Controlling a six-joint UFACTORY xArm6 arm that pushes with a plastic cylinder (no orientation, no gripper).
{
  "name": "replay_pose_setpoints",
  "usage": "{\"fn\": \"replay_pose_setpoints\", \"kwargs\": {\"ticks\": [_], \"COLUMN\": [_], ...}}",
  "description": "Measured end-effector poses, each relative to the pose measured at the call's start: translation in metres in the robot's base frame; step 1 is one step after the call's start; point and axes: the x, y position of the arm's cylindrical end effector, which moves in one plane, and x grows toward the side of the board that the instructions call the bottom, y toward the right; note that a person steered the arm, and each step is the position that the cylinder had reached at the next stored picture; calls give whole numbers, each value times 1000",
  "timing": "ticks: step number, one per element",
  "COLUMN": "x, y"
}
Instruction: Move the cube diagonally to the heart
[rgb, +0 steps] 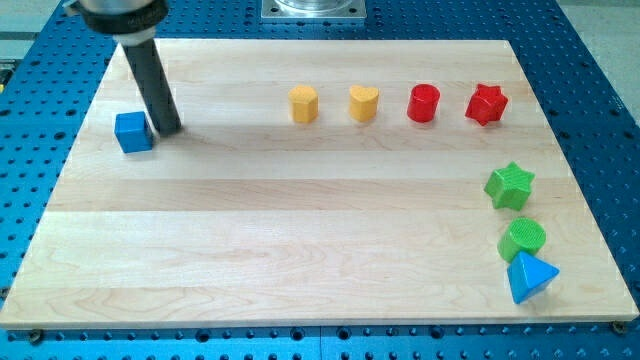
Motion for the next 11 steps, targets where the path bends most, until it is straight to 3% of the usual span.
{"fn": "replay_pose_setpoints", "kwargs": {"ticks": [2,6,7,8,9,10,11], "x": [110,87,118,157,99,96,128], "y": [-26,-46,-70,-48,-46,40,8]}}
